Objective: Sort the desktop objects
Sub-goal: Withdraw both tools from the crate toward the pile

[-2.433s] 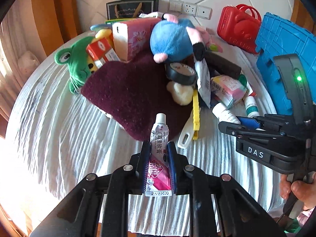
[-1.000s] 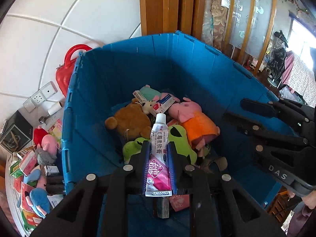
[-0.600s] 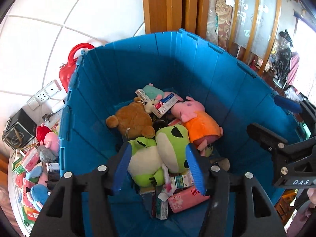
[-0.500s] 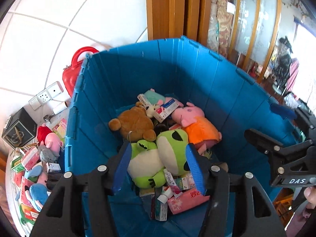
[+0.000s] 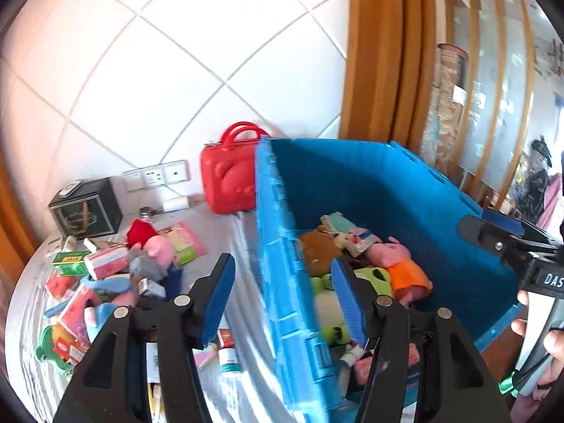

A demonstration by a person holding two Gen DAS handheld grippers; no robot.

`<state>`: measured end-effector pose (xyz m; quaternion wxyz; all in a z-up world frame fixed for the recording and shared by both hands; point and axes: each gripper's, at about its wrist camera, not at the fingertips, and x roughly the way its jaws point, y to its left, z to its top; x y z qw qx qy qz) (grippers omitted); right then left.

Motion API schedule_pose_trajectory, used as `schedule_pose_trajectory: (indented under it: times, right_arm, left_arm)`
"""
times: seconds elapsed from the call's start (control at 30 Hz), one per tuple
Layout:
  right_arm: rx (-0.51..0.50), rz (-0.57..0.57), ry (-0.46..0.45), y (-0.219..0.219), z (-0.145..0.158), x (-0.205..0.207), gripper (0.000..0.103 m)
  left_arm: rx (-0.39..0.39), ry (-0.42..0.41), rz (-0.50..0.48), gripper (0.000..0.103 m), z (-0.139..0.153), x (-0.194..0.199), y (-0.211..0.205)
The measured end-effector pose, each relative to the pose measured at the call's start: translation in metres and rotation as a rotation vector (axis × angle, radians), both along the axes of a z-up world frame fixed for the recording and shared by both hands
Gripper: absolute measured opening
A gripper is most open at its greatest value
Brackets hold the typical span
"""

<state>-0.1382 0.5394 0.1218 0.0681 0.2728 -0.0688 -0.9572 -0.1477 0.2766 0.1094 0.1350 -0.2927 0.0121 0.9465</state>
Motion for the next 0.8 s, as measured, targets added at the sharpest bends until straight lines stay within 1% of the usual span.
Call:
schedule_pose_trajectory:
  times: [0.1, 0.2, 0.4, 0.5, 0.57, 0.67, 0.73, 0.8]
  right_arm:
    - [-0.018, 0.062, 0.034, -0.036, 0.006, -0.001, 0.103]
    - [-0.029, 0.116, 0.050, -0.073, 0.009, -0.003, 0.103]
    - [-0.040, 0.226, 0.056, -0.153, 0.009, -0.004, 0.103]
    - [-0.038, 0.282, 0.055, -0.195, 0.005, -0.004, 0.103]
    - [-0.034, 0.319, 0.046, -0.222, 0.000, -0.006, 0.103]
    - [-0.024, 0.368, 0.014, -0.262, -0.014, -0.013, 0.103]
    - [-0.010, 0.406, -0.027, -0.290, -0.031, -0.022, 0.103]
    - [-0.003, 0.438, -0.092, -0.314, -0.052, -0.033, 0.103]
  left_arm:
    - [0.011, 0.007, 0.085, 0.056, -0.007, 0.003, -0.047]
    - [0.009, -0.011, 0.162, 0.056, -0.019, 0.007, -0.095]
    - [0.012, -0.092, 0.336, 0.056, -0.059, 0.015, -0.197]
    - [-0.009, -0.113, 0.431, 0.056, -0.080, 0.022, -0.248]
    - [-0.035, -0.126, 0.504, 0.056, -0.096, 0.027, -0.282]
    - [-0.049, -0.161, 0.586, 0.056, -0.117, 0.031, -0.330]
    - [-0.051, -0.200, 0.623, 0.056, -0.135, 0.031, -0.357]
    - [-0.044, -0.251, 0.645, 0.056, -0.155, 0.028, -0.379]
